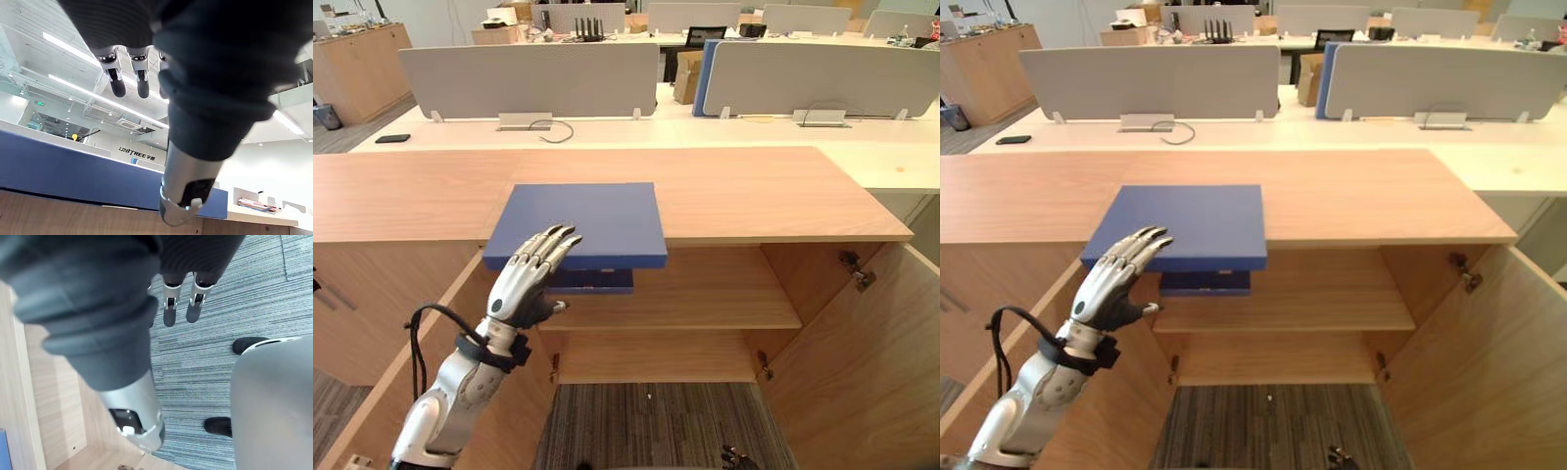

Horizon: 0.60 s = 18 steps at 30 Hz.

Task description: Walk over to the cabinet, pick up the folder, carry it to the office cabinet, place the folder inside the office cabinet, then close the office cabinet door

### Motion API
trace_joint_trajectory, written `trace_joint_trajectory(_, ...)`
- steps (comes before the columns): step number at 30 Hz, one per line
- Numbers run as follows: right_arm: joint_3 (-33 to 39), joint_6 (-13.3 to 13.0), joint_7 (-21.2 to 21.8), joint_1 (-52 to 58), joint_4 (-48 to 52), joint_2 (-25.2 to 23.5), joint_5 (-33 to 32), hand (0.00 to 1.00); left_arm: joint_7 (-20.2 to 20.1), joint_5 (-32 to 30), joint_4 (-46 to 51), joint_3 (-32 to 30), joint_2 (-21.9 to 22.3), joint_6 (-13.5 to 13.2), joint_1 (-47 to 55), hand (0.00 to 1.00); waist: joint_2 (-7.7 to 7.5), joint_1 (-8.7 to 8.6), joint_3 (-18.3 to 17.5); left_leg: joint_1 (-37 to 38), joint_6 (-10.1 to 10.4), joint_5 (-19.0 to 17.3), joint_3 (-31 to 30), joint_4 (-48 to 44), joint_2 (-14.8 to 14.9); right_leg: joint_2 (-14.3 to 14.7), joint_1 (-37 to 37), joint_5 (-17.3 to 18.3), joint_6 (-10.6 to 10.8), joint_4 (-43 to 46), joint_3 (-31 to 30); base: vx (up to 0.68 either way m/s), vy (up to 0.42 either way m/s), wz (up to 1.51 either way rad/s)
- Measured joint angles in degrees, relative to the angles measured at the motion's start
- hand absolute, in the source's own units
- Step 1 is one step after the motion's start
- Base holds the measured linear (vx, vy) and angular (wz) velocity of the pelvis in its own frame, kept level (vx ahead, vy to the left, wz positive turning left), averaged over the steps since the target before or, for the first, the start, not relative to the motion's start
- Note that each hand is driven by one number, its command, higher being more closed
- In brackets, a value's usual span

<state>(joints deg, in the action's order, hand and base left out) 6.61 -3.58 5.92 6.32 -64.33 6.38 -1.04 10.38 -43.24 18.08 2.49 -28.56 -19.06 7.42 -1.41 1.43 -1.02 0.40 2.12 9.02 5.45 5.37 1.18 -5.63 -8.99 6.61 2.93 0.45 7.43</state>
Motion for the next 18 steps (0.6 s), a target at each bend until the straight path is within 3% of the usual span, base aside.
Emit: trace_joint_trajectory(18, -1.7, 0.0, -1.0, -0.5, 0.2, 0.0, 0.1, 0.0, 2.7, -6.1, -10.6, 2.3, 2.4, 3.5, -5.1, 0.0, -0.1, -1.12, 0.1, 0.8, 0.2, -0.7, 0.9, 0.0, 0.1, 0.0, -0.5, 0.0, 0.2, -0.3, -0.8, 0.0, 0.0, -0.02)
